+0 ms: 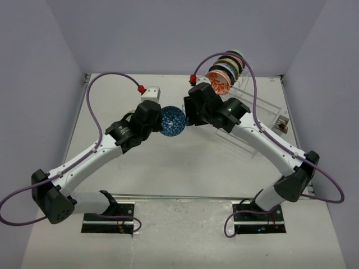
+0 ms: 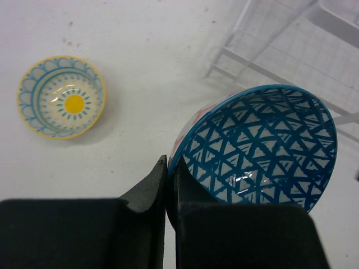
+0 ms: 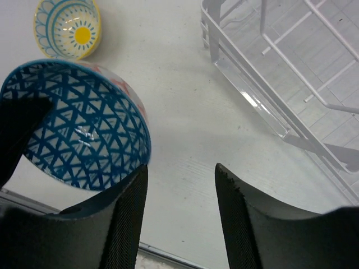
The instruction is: Unload the bowls from the dish rack
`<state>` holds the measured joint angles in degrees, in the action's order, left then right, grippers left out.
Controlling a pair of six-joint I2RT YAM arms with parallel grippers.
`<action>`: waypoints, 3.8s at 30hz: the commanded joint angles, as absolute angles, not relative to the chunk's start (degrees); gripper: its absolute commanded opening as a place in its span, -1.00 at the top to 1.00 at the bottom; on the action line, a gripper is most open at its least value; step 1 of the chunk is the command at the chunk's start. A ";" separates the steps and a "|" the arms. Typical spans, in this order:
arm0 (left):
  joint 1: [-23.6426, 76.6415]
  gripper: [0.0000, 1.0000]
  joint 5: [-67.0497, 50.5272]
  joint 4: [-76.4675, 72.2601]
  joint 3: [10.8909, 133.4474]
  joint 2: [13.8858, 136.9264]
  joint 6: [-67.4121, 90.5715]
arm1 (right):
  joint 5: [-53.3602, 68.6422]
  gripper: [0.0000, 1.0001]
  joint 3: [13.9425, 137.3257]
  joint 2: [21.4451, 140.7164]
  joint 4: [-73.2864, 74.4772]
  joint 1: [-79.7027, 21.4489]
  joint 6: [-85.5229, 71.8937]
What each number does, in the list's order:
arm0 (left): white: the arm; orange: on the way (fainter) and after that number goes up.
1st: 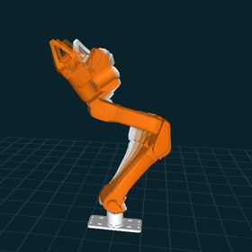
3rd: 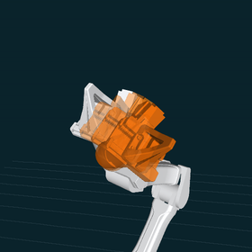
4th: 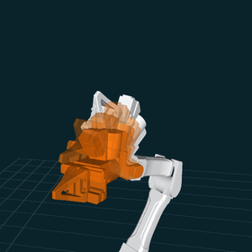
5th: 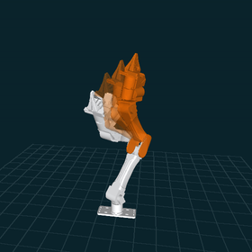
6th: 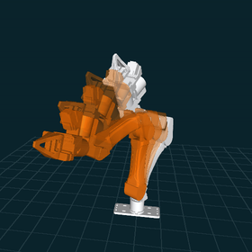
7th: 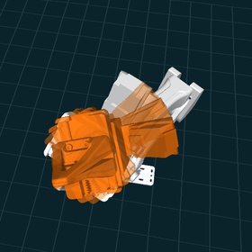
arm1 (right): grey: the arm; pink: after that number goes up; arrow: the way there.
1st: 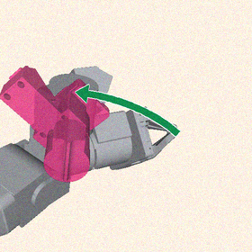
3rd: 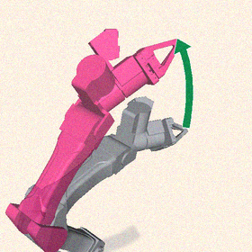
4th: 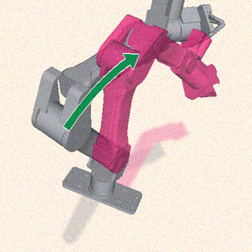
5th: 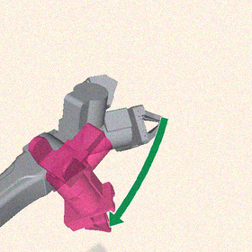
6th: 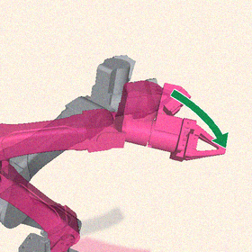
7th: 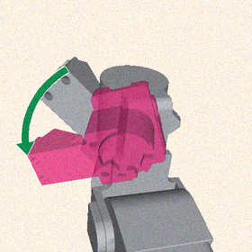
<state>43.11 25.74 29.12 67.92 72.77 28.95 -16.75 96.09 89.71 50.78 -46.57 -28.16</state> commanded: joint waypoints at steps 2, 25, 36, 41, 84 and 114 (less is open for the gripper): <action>37.72 1.00 31.13 31.03 70.31 71.90 31.55 | -20.39 -0.12 95.37 82.98 51.15 -46.93 -29.18; 0.62 1.00 -4.66 20.04 67.15 91.75 34.89 | -18.46 -0.43 78.31 57.57 51.07 -46.49 -25.75; 0.00 0.92 -3.52 19.95 68.12 96.68 34.89 | -17.75 -0.43 76.64 55.55 50.01 -46.41 -25.22; -1.93 0.81 -3.60 18.81 65.83 96.07 35.07 | -16.61 -0.43 76.29 56.25 49.04 -46.41 -24.87; 11.07 -1.00 -5.54 30.59 46.34 46.50 19.32 | -45.79 -0.58 110.56 95.52 39.55 -35.77 18.18; 12.39 -1.00 -9.76 27.60 44.12 45.35 18.54 | -50.36 0.38 108.64 104.24 27.25 -35.33 26.72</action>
